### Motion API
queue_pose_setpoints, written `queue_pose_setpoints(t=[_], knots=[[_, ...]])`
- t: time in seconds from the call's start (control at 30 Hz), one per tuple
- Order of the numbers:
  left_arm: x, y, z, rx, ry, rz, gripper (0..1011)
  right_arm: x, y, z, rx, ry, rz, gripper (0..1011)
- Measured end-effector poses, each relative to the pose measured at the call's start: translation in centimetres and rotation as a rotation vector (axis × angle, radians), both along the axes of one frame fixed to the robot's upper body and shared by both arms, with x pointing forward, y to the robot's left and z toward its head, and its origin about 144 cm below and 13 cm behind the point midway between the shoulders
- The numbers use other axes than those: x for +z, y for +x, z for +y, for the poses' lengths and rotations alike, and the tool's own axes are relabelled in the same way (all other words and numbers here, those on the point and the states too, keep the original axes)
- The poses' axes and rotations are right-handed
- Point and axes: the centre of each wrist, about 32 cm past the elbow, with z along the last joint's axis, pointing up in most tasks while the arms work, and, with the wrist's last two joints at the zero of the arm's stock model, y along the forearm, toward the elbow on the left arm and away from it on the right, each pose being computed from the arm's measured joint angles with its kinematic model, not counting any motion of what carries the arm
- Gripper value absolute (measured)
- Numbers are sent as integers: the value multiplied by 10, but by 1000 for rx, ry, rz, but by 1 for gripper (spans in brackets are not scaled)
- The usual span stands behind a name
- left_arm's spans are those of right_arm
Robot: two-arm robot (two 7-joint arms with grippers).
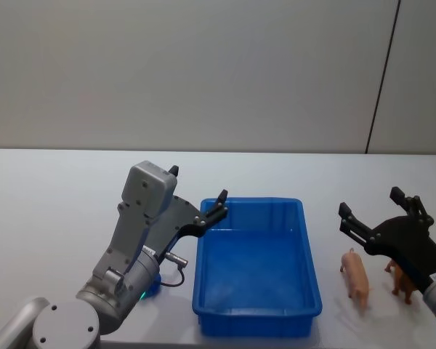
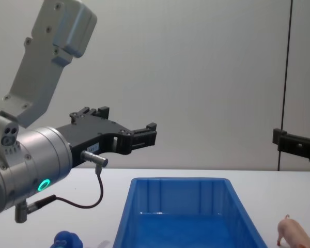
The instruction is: Pick up the two dolls from the table and place them into the box.
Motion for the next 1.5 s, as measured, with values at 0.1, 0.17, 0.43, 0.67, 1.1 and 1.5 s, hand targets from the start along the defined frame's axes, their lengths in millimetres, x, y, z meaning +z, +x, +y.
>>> queue_pose_setpoints(t=[0.1,0.17,0.43,0.67,1.1,1.5], knots=[[0,0,0,0,0,0,1001,0,0,0,0,0,0,1001],[0,0,0,0,0,0,1001,0,0,0,0,0,0,1001],[0,0,0,0,0,0,1001,0,0,0,0,0,0,1001],[0,0,0,0,0,0,1001,0,1,-3,-2,-4,5,1001],[0,0,0,0,0,0,1001,-4,6,-30,-15,-54,62,1001],[0,0,0,0,0,0,1001,-10,3,-54,-32,-123,138,1001]])
